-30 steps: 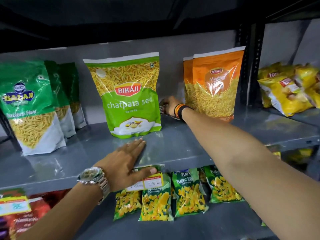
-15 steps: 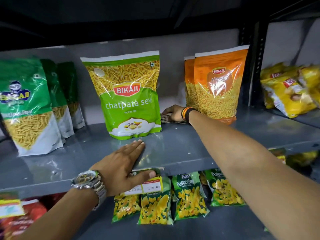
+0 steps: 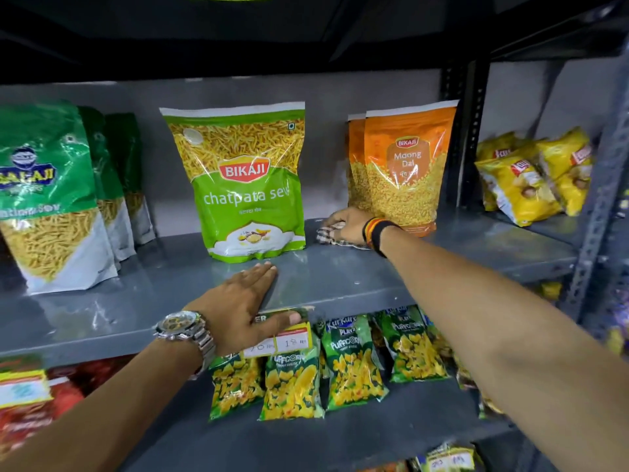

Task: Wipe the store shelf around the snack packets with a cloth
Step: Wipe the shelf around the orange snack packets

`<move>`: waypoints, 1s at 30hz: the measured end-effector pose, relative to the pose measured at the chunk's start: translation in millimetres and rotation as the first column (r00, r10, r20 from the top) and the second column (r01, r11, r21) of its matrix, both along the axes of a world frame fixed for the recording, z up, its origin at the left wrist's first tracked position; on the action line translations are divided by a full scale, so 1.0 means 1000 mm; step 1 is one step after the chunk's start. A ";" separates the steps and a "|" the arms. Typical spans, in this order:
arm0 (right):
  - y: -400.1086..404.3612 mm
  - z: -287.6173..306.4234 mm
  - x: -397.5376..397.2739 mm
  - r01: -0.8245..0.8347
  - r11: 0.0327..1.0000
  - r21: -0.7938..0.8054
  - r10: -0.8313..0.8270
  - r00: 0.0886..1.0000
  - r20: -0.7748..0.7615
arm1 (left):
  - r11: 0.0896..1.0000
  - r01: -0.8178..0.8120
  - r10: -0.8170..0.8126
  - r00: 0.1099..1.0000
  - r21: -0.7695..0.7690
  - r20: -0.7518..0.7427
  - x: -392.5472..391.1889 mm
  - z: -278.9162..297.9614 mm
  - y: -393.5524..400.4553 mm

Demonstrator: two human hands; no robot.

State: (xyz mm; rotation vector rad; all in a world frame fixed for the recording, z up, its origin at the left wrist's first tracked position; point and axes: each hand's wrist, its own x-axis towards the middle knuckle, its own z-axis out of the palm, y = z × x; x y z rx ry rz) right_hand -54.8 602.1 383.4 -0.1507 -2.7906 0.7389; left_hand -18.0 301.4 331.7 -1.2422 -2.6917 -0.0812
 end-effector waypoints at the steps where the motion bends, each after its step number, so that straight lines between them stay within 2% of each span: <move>1: -0.005 -0.005 0.000 0.006 0.999 0.035 -0.006 1.000 0.008 | 1.000 0.003 -0.003 1.000 0.001 -0.002 0.002 0.000 0.000; 3: -0.016 -0.008 0.016 -0.048 0.997 0.066 0.048 0.999 0.002 | 1.000 0.009 -0.009 1.000 -0.003 -0.015 0.004 0.002 0.000; 10: -0.054 -0.001 0.132 -0.298 0.955 0.000 0.298 0.954 -0.032 | 1.000 -0.003 0.003 1.000 -0.023 -0.020 0.009 0.008 0.001; 13: -0.046 0.016 0.120 -0.138 0.990 -0.032 0.132 0.981 -0.141 | 1.000 -0.011 0.011 1.000 -0.028 0.003 0.013 0.011 0.000; 15: -0.032 0.013 0.104 0.025 1.000 -0.012 -0.026 0.992 -0.120 | 1.000 -0.011 0.011 1.000 -0.019 0.008 0.016 0.012 -0.001; 17: -0.029 -0.002 0.096 0.117 0.993 0.008 -0.116 0.990 -0.079 | 1.000 -0.014 0.014 1.000 -0.013 0.009 0.018 0.013 -0.002; 19: -0.042 -0.013 0.100 0.103 0.993 0.066 -0.096 0.991 -0.097 | 1.000 -0.015 0.015 1.000 -0.006 -0.002 0.018 0.012 -0.003; 22: -0.076 -0.018 0.126 -0.062 0.984 0.164 0.079 0.992 -0.098 | 1.000 0.000 0.000 1.000 -0.010 -0.020 0.018 0.012 -0.004; 25: -0.081 -0.010 0.156 -0.195 0.978 0.077 0.199 0.979 -0.051 | 1.000 0.004 -0.005 1.000 -0.011 -0.017 0.018 0.013 -0.003; 28: -0.048 0.010 0.166 -0.072 0.997 -0.025 0.068 0.990 -0.123 | 1.000 -0.009 0.009 1.000 -0.004 -0.016 0.018 0.013 -0.004; 30: -0.019 0.022 0.170 0.005 1.000 -0.027 -0.010 0.982 -0.188 | 1.000 -0.019 0.020 1.000 0.009 -0.014 0.019 0.012 -0.003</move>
